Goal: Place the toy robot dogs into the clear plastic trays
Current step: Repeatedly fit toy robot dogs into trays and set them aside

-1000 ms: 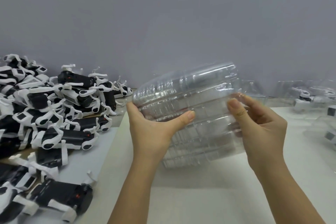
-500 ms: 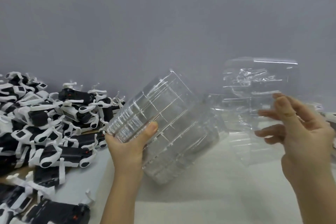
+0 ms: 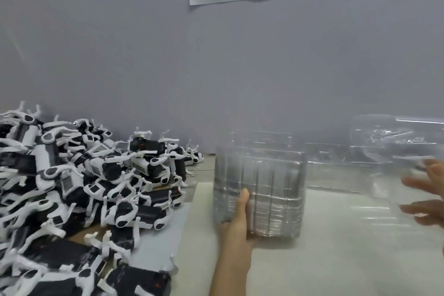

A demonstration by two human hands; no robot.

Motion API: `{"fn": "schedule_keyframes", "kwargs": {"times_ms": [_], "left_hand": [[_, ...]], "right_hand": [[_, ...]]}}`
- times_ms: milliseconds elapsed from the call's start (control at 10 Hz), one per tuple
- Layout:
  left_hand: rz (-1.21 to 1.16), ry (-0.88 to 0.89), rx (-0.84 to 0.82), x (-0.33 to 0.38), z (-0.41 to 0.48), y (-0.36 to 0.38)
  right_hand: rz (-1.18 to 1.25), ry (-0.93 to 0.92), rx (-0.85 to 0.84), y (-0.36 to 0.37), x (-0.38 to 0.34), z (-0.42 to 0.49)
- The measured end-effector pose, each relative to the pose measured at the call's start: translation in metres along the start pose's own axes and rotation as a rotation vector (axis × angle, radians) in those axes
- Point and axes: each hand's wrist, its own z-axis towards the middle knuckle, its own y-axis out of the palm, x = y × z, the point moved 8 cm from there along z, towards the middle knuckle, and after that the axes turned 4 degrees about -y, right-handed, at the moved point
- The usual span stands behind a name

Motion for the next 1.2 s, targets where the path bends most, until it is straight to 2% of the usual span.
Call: {"fn": "schedule_keyframes", "kwargs": {"times_ms": [100, 200, 300, 400, 500, 600, 700, 800, 900, 1000, 1100, 1200], "left_hand": [[0.562, -0.046, -0.003, 0.003, -0.014, -0.009], [1.122, 0.004, 0.088, 0.037, -0.024, -0.02], [1.296, 0.409, 0.349, 0.114, -0.046, -0.004], [0.973, 0.952, 0.407, 0.173, -0.094, 0.044], [1.098, 1.184, 0.145, 0.178, -0.101, 0.119], [1.715, 0.943, -0.031, 0.141, -0.048, 0.168], [2.054, 0.612, -0.085, 0.099, -0.001, 0.158], [2.177, 0.545, -0.032, 0.078, 0.02, 0.141], [2.229, 0.588, 0.007, 0.075, 0.025, 0.141], [2.267, 0.533, 0.007, 0.074, 0.027, 0.14], [2.237, 0.498, -0.03, 0.075, 0.027, 0.14], [2.18, 0.635, -0.043, 0.081, 0.022, 0.139]], "right_hand": [[-0.123, 0.061, -0.133, -0.092, 0.124, -0.142], [-0.214, 0.067, -0.144, -0.145, 0.156, -0.194], [-0.251, 0.052, -0.112, -0.167, 0.171, -0.185], [-0.268, 0.057, -0.078, -0.169, 0.169, -0.196], [-0.255, 0.05, -0.077, -0.167, 0.182, -0.207], [-0.24, 0.078, -0.05, -0.163, 0.194, -0.219], [-0.251, 0.059, -0.073, -0.161, 0.193, -0.225], [-0.269, 0.032, -0.072, -0.165, 0.186, -0.227], [-0.307, -0.047, -0.14, -0.166, 0.174, -0.234], [-0.476, -0.221, -0.254, -0.166, 0.161, -0.249], [-0.828, -0.51, -0.581, -0.136, 0.151, -0.278], [-0.969, -0.812, -0.742, -0.106, 0.151, -0.311]]}}
